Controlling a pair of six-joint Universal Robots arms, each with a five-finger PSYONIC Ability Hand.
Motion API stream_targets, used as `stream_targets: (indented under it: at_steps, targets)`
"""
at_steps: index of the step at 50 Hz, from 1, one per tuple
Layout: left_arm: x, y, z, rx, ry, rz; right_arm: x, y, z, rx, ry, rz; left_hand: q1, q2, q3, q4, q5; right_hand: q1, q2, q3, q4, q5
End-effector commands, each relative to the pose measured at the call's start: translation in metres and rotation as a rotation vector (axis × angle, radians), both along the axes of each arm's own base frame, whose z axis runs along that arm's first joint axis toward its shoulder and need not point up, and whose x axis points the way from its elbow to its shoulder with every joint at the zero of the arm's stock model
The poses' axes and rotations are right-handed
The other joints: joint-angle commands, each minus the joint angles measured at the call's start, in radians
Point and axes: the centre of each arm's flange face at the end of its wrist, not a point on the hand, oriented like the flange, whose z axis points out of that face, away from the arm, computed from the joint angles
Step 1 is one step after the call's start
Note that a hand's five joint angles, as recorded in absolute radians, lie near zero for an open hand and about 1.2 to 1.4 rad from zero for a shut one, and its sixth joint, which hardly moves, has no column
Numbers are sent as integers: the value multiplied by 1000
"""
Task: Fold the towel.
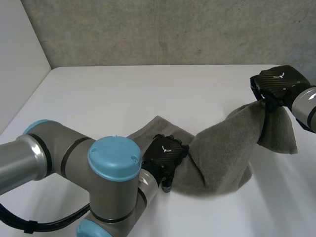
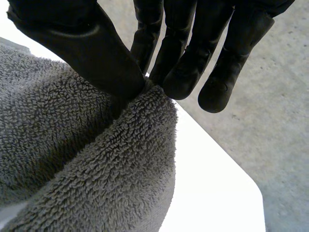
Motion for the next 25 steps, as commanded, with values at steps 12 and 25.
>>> stream_targets:
  at_steps: [12,25]
  targets:
    - [-18,-9,-15,-21,11,-11,-7,13,74,-216,-72,-65,-70,-63,-52,-77,-216,61,74,41,44,51]
    - [-29,-22,-10,-76,75,7,-11,39,115,-338,-119,-71,-55,-49,-38,-63,-201,61,74,41,44,51]
